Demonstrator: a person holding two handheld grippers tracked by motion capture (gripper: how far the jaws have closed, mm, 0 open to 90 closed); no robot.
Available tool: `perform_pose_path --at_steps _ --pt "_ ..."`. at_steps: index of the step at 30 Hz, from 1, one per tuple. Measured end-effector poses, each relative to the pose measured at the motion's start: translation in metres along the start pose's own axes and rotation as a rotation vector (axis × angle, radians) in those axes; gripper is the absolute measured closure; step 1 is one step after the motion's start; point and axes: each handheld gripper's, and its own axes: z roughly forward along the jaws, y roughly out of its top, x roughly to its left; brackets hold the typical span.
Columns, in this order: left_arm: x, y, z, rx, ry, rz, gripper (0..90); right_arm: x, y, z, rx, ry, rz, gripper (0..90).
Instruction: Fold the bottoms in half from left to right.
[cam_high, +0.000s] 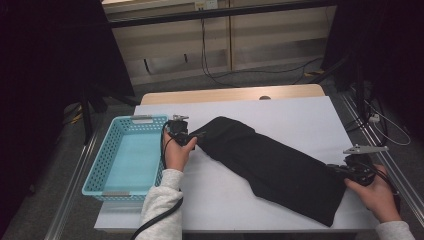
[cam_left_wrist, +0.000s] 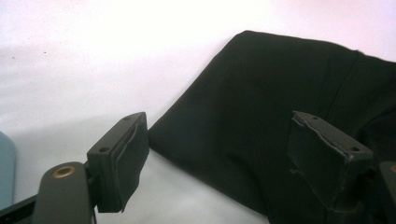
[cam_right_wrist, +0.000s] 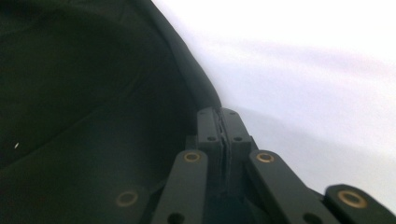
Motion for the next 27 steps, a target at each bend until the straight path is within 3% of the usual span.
perform_pose_path --at_steps 5,6,7,8,10,11,14,21,24,25,27 --pt "0.001 0.002 0.002 0.000 0.007 0.018 22.0 -0.008 -0.005 -0.007 -0.006 -0.006 0.020 88.2" --pt "0.002 0.004 0.003 0.000 0.005 0.009 22.1 -0.009 -0.005 -0.007 -0.007 0.017 0.016 87.3" --pt "0.002 0.004 0.004 -0.004 0.010 0.016 22.3 -0.008 -0.005 -0.006 -0.006 0.033 0.003 82.4" --pt "0.003 0.005 0.005 -0.002 0.011 0.022 22.3 -0.006 -0.005 -0.006 -0.016 0.021 -0.005 75.8" --pt "0.004 0.006 0.007 -0.001 0.008 0.021 21.9 -0.005 -0.005 -0.007 -0.014 0.025 -0.001 73.5" --pt "0.004 0.007 0.010 0.004 0.008 0.024 21.9 -0.004 -0.004 -0.007 -0.018 0.042 0.002 67.6" --pt "0.006 0.009 0.018 0.023 0.009 0.039 21.4 0.001 0.000 -0.009 -0.075 0.040 0.000 51.0" --pt "0.008 0.008 0.031 0.063 0.001 0.061 20.5 0.015 0.005 -0.007 -0.111 0.055 -0.031 31.4" --pt "0.009 0.005 0.037 0.098 -0.009 0.085 20.2 0.022 0.005 -0.004 -0.103 0.075 -0.054 30.4" --pt "0.008 0.004 0.038 0.097 -0.001 0.105 18.6 0.024 0.005 -0.003 -0.101 0.080 -0.063 29.6" --pt "0.005 0.005 0.040 0.097 0.013 0.103 18.4 0.028 0.006 -0.002 -0.097 0.088 -0.074 29.3"
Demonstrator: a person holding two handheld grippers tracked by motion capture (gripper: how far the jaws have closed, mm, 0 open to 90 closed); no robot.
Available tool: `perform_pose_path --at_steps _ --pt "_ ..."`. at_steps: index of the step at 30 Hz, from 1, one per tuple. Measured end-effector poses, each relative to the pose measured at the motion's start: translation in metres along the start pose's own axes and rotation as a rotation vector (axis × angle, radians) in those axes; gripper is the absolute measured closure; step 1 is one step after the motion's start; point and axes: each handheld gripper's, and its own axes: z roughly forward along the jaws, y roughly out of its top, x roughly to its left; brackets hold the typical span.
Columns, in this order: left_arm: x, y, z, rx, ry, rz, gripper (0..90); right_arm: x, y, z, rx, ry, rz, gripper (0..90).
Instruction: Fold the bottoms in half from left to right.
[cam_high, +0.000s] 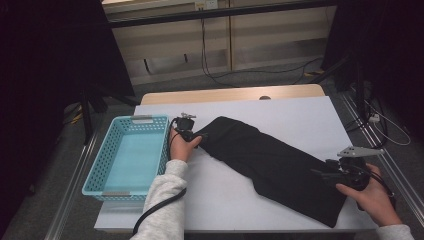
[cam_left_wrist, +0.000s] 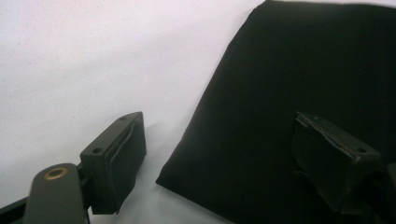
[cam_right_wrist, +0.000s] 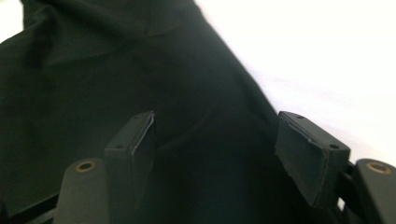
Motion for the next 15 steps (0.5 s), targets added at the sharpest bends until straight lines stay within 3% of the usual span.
perform_pose_path --at_steps 9,15 --pt "-0.0046 0.0016 0.0017 0.029 0.019 0.020 15.8 0.0050 0.0004 0.0024 -0.003 0.014 -0.019 27.1" --pt "-0.0055 0.0020 -0.0016 0.041 0.009 0.018 26.3 0.0058 0.0017 0.0020 -0.014 0.013 -0.014 26.2"
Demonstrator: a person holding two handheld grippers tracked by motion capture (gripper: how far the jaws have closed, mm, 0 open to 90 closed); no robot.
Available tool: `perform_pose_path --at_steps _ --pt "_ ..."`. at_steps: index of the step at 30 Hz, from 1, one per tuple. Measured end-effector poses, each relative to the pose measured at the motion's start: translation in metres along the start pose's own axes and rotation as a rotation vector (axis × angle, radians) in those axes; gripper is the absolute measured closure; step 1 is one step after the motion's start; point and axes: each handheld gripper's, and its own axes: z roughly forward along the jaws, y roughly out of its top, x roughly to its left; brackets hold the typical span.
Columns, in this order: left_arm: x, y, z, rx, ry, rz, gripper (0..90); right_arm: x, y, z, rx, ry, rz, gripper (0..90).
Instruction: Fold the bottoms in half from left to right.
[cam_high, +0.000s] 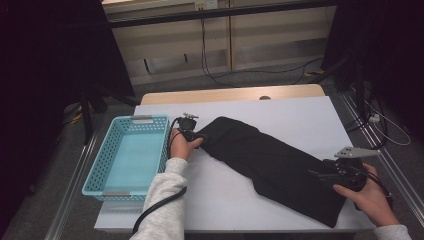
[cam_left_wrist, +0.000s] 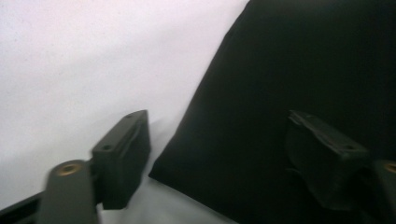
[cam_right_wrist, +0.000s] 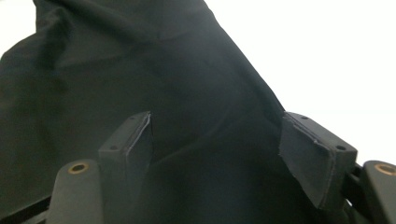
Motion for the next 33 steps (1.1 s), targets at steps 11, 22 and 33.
perform_pose_path --at_steps 11,22,33 --pt "-0.006 0.005 -0.005 0.049 -0.051 -0.015 61.7 0.000 0.002 -0.001 -0.020 0.005 0.000 25.5" --pt "-0.012 0.007 -0.005 0.072 -0.107 -0.032 82.8 0.001 0.004 0.000 -0.015 0.011 0.008 24.4" --pt "-0.011 0.025 -0.013 0.103 -0.077 -0.076 83.7 -0.001 0.004 -0.001 -0.017 0.012 0.016 24.0"
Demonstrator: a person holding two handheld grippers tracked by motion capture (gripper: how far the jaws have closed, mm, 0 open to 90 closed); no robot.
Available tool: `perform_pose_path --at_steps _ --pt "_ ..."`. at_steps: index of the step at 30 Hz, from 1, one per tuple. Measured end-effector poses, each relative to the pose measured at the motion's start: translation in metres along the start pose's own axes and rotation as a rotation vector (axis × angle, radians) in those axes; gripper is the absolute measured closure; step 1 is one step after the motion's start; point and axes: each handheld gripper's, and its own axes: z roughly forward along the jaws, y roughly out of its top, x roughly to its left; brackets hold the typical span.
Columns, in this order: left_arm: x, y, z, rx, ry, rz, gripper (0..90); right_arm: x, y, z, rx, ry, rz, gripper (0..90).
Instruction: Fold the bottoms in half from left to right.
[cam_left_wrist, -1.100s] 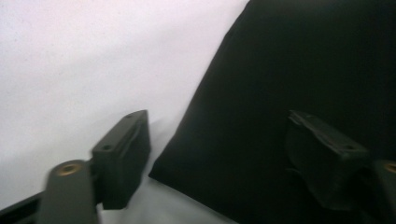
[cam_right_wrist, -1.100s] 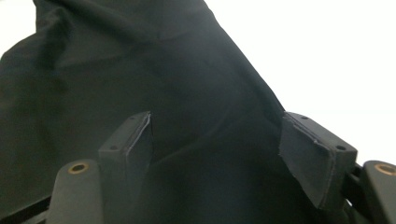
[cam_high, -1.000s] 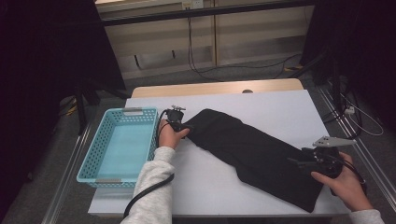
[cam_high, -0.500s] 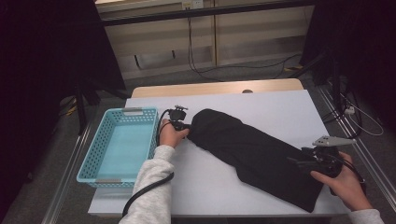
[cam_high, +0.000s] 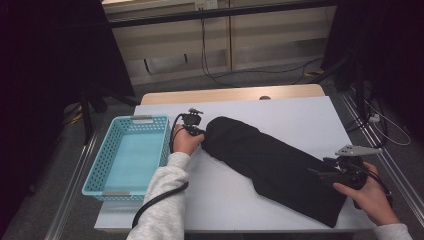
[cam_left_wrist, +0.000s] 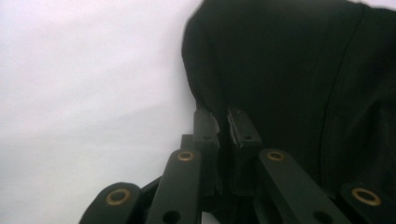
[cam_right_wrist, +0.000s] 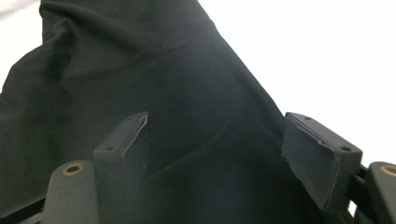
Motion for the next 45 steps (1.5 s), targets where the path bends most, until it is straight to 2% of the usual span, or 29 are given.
perform_pose_path --at_steps 3,6,7,15,19,26,31,40,45 --pt "0.001 0.006 -0.008 0.000 0.003 -0.005 83.8 -0.001 -0.001 -0.001 -0.004 0.003 0.001 23.7" --pt "0.002 0.010 -0.014 -0.010 0.016 0.012 83.8 -0.003 -0.001 -0.001 -0.005 0.012 0.011 23.3" --pt "0.001 0.012 -0.016 -0.013 0.017 0.007 83.8 -0.003 -0.001 -0.001 -0.006 0.012 0.012 23.3" --pt "0.006 0.018 -0.026 -0.014 0.042 0.014 83.8 -0.001 -0.001 -0.001 -0.010 0.016 0.002 21.3" --pt "0.013 0.023 -0.032 -0.005 0.071 0.006 83.7 0.000 0.000 -0.001 -0.010 0.019 0.003 20.7" --pt "0.020 0.029 -0.042 0.001 0.102 0.025 83.7 -0.001 -0.001 0.000 -0.008 0.022 0.004 19.0" --pt "0.031 0.032 -0.051 0.008 0.132 0.012 83.7 -0.001 -0.001 -0.002 -0.009 0.022 0.004 18.8" --pt "0.045 0.031 -0.059 0.003 0.137 -0.021 83.7 -0.002 -0.001 -0.002 -0.013 0.023 0.005 18.3" --pt "0.053 0.034 -0.068 -0.013 0.165 -0.026 83.7 -0.002 0.000 -0.002 -0.019 0.028 -0.001 17.8"
